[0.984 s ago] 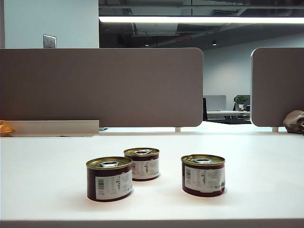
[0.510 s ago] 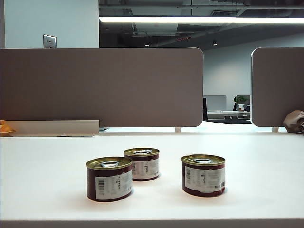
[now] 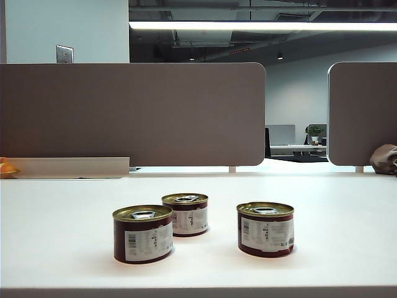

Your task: Pick up the cans one by one and stack them together.

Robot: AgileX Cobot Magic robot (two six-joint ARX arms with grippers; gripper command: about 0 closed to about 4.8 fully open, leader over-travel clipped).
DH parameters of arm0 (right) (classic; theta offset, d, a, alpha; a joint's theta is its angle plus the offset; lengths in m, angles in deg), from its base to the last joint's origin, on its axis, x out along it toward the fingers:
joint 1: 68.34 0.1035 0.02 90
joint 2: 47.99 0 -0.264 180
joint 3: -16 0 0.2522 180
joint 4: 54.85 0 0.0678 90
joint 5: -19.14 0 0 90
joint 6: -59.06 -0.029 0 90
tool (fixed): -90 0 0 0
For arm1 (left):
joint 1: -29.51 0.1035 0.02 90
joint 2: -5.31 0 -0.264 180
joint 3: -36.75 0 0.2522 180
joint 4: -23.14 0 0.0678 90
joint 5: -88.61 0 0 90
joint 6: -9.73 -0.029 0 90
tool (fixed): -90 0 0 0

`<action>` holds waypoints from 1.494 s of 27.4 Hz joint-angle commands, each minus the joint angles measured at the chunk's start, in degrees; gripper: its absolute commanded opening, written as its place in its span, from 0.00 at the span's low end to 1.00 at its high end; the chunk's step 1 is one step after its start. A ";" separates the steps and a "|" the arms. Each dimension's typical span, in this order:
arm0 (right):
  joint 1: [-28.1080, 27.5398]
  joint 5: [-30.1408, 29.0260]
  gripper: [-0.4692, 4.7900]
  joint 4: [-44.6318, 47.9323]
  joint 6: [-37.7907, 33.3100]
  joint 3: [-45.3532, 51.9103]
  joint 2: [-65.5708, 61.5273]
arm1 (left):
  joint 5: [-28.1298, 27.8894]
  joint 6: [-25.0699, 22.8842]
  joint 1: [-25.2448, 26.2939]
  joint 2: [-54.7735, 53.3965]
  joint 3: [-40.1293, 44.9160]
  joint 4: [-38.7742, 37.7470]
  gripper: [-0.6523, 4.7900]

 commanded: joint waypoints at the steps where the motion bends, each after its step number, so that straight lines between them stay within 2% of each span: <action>1: 0.04 2.84 0.08 -21.20 19.54 -5.03 -2.89 | 3.85 1.62 0.09 -4.79 -0.33 -2.54 0.11; 5: 0.13 0.04 0.08 -31.74 24.72 -7.61 -9.53 | 11.34 2.82 0.07 -14.12 -0.33 -5.51 0.11; 6: 0.24 -2.78 0.08 -31.76 25.09 -7.91 -13.07 | 11.76 2.84 0.07 -19.02 -0.31 -6.73 0.11; 8: 0.35 -3.43 0.08 -32.50 25.00 -8.66 -18.38 | 11.78 2.82 0.07 -24.72 -0.31 -7.48 0.11; 14: 6.19 -3.30 0.08 -34.40 24.92 -10.43 -31.85 | 12.52 2.78 0.07 -30.47 -0.31 -7.69 0.11; 17: 12.66 0.81 0.08 -35.26 24.98 -11.89 -38.84 | 14.36 1.33 0.07 -30.51 -0.26 -8.13 0.11; 19: 18.69 5.73 0.08 -35.69 26.36 -13.46 -43.71 | 14.51 0.15 0.07 -30.32 -0.24 -8.76 0.11; 23: 31.41 19.41 0.08 -35.67 31.80 -16.94 -52.37 | 15.10 -2.56 0.07 -30.34 -0.24 -11.91 0.11; 25: 37.13 29.05 0.16 -35.71 33.59 -19.19 -57.02 | 15.19 -4.02 0.07 -30.29 -0.24 -13.62 0.11; 26: 40.72 36.92 0.22 -35.76 34.42 -21.33 -61.51 | 15.19 -4.98 0.07 -30.23 -0.24 -15.10 0.11; 27: 41.86 39.69 0.22 -35.80 35.28 -23.26 -65.40 | 15.19 -4.98 0.07 -30.23 -0.24 -15.52 0.11; 31: 41.97 40.00 0.24 -36.26 35.87 -28.00 -73.83 | 15.21 -5.11 0.07 -29.46 -0.24 -15.65 0.11; 35: 41.55 37.13 0.50 -39.26 36.04 -33.75 -81.55 | 15.17 -5.16 0.07 -28.63 -0.24 -15.87 0.11; 40: 41.44 35.36 0.67 -39.78 36.04 -38.21 -85.83 | 15.19 -5.14 0.07 -28.22 -0.24 -15.93 0.11; 41: 41.44 35.32 0.74 -39.74 36.04 -38.62 -86.12 | 15.15 -5.16 0.07 -28.24 -0.24 -16.04 0.11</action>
